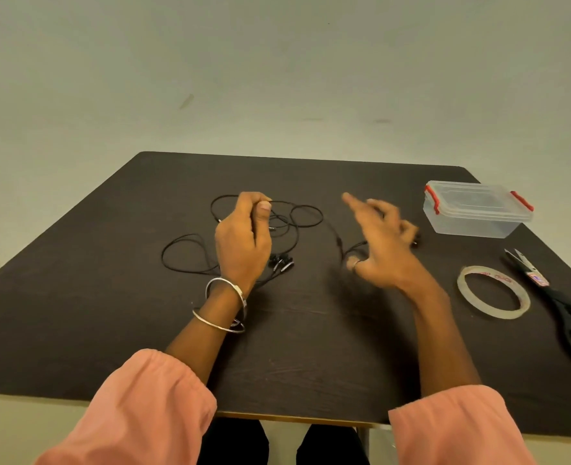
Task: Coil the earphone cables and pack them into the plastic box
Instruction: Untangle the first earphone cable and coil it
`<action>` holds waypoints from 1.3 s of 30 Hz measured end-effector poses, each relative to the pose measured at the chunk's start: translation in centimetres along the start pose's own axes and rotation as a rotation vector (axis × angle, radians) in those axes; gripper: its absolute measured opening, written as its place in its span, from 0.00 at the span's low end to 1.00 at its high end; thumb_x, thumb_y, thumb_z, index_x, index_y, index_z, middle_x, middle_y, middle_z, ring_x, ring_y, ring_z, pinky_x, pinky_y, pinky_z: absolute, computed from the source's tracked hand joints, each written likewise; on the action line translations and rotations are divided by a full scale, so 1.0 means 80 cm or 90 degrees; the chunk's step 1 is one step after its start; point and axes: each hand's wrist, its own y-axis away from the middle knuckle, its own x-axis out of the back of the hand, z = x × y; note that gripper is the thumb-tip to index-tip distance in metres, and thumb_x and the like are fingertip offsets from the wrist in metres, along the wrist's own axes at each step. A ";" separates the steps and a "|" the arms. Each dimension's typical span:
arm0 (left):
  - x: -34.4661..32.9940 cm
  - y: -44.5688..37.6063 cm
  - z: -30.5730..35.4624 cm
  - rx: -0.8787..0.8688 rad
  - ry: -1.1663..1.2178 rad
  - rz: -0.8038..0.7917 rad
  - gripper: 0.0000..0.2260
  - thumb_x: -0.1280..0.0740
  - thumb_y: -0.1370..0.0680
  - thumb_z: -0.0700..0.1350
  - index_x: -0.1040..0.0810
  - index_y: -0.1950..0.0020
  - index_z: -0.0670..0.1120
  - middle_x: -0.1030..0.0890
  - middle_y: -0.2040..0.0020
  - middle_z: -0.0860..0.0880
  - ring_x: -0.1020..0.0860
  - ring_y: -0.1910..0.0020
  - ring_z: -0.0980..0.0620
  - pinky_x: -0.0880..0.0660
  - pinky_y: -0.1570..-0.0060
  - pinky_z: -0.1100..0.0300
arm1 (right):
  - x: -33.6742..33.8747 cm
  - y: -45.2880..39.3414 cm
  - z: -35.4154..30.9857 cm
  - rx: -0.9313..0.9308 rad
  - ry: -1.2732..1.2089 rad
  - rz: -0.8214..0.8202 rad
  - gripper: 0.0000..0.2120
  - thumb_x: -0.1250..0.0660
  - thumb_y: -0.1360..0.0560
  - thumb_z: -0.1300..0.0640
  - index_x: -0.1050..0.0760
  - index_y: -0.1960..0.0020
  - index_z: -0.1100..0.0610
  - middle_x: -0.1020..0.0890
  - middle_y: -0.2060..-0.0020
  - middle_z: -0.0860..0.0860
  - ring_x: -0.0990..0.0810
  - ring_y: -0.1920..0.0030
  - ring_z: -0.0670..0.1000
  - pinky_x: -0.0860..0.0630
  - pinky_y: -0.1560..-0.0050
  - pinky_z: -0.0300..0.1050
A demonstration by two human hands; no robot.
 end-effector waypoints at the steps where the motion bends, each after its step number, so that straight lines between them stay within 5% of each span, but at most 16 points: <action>1: -0.001 0.001 0.002 -0.012 0.007 -0.018 0.07 0.40 0.19 0.43 0.23 0.50 0.43 0.30 0.72 0.57 0.31 0.75 0.58 0.39 0.72 0.71 | -0.004 0.001 -0.007 0.050 -0.034 -0.018 0.43 0.30 0.32 0.52 0.49 0.23 0.45 0.39 0.33 0.41 0.51 0.31 0.39 0.51 0.37 0.45; 4: -0.004 0.005 0.010 -0.072 0.024 -0.085 0.07 0.40 0.19 0.44 0.24 0.49 0.43 0.27 0.70 0.55 0.30 0.74 0.58 0.36 0.72 0.68 | -0.023 -0.005 -0.022 0.130 -0.128 0.008 0.37 0.35 0.28 0.42 0.46 0.24 0.46 0.31 0.35 0.38 0.40 0.33 0.40 0.47 0.36 0.44; 7: -0.007 0.005 0.012 -0.109 0.024 -0.118 0.07 0.40 0.19 0.44 0.24 0.49 0.43 0.26 0.70 0.51 0.30 0.73 0.55 0.34 0.73 0.62 | -0.040 -0.013 -0.028 0.151 -0.240 0.049 0.16 0.38 0.21 0.53 0.28 0.35 0.54 0.18 0.54 0.44 0.21 0.50 0.43 0.28 0.44 0.49; 10: -0.004 0.001 0.003 -0.091 0.028 -0.111 0.06 0.37 0.19 0.44 0.21 0.51 0.45 0.23 0.69 0.52 0.27 0.72 0.56 0.30 0.72 0.59 | -0.033 -0.016 -0.024 0.117 -0.290 0.204 0.08 0.40 0.20 0.62 0.22 0.48 0.61 0.22 0.65 0.39 0.23 0.64 0.37 0.31 0.62 0.30; 13: 0.000 -0.005 -0.004 -0.078 0.024 -0.108 0.06 0.35 0.20 0.44 0.20 0.53 0.45 0.22 0.66 0.54 0.25 0.68 0.56 0.28 0.69 0.58 | -0.016 -0.013 -0.011 0.040 -0.333 0.364 0.09 0.42 0.19 0.62 0.23 0.49 0.60 0.20 0.64 0.47 0.27 0.69 0.40 0.35 0.70 0.31; 15: 0.001 -0.008 -0.007 -0.084 0.009 -0.108 0.06 0.35 0.20 0.43 0.19 0.53 0.44 0.23 0.64 0.57 0.25 0.65 0.55 0.28 0.64 0.59 | -0.007 -0.014 -0.001 -0.052 -0.363 0.467 0.10 0.43 0.19 0.58 0.24 0.49 0.57 0.23 0.65 0.50 0.29 0.69 0.42 0.34 0.70 0.37; 19: 0.001 -0.010 -0.014 -0.094 -0.008 -0.103 0.06 0.36 0.21 0.41 0.19 0.54 0.44 0.21 0.59 0.55 0.27 0.60 0.53 0.30 0.59 0.60 | 0.011 -0.014 0.020 -0.285 -0.485 0.705 0.11 0.46 0.18 0.57 0.25 0.47 0.58 0.23 0.59 0.44 0.25 0.60 0.39 0.28 0.61 0.32; 21: -0.001 -0.009 -0.015 -0.082 -0.012 -0.103 0.06 0.36 0.21 0.40 0.20 0.53 0.44 0.20 0.59 0.53 0.28 0.59 0.54 0.31 0.59 0.60 | 0.014 -0.008 0.029 -0.367 -0.369 0.679 0.12 0.47 0.19 0.57 0.26 0.43 0.58 0.20 0.50 0.50 0.23 0.51 0.45 0.25 0.52 0.39; 23: -0.003 -0.008 -0.016 -0.082 -0.012 -0.102 0.05 0.35 0.21 0.40 0.20 0.54 0.43 0.21 0.59 0.54 0.29 0.59 0.62 0.32 0.58 0.60 | 0.009 -0.006 0.033 -0.376 -0.123 0.529 0.15 0.43 0.22 0.56 0.27 0.37 0.54 0.23 0.41 0.54 0.27 0.40 0.54 0.31 0.42 0.52; 26: -0.006 -0.005 -0.013 -0.113 -0.021 -0.106 0.04 0.34 0.22 0.39 0.19 0.54 0.42 0.20 0.62 0.52 0.34 0.62 0.64 0.34 0.59 0.60 | -0.003 -0.007 0.009 -0.163 0.017 0.334 0.30 0.39 0.31 0.54 0.34 0.29 0.52 0.31 0.32 0.54 0.37 0.33 0.58 0.41 0.39 0.56; 29: -0.007 -0.002 -0.010 -0.137 -0.021 -0.134 0.04 0.33 0.22 0.39 0.19 0.54 0.43 0.22 0.63 0.52 0.37 0.63 0.63 0.36 0.61 0.60 | -0.025 -0.008 -0.021 0.084 0.061 0.235 0.35 0.38 0.32 0.51 0.39 0.25 0.51 0.34 0.29 0.49 0.39 0.33 0.53 0.44 0.39 0.52; 32: -0.009 -0.001 -0.010 -0.178 -0.016 -0.186 0.05 0.34 0.22 0.42 0.19 0.53 0.44 0.22 0.65 0.49 0.36 0.65 0.58 0.37 0.62 0.60 | -0.045 -0.011 -0.038 0.186 0.089 0.171 0.25 0.37 0.25 0.48 0.33 0.29 0.50 0.26 0.37 0.45 0.34 0.36 0.48 0.45 0.44 0.49; 35: -0.011 0.000 -0.009 -0.194 -0.017 -0.214 0.09 0.36 0.22 0.47 0.19 0.54 0.45 0.22 0.65 0.49 0.34 0.65 0.56 0.37 0.62 0.60 | -0.047 -0.018 -0.035 0.180 0.064 0.165 0.08 0.39 0.22 0.50 0.22 0.46 0.47 0.24 0.58 0.41 0.28 0.49 0.46 0.49 0.53 0.46; 39: -0.011 -0.001 -0.012 -0.157 -0.004 -0.201 0.07 0.35 0.21 0.45 0.18 0.54 0.45 0.21 0.62 0.54 0.33 0.62 0.62 0.36 0.59 0.63 | -0.035 -0.020 -0.019 0.082 0.012 0.338 0.08 0.39 0.24 0.58 0.21 0.54 0.50 0.21 0.63 0.42 0.27 0.57 0.48 0.48 0.54 0.47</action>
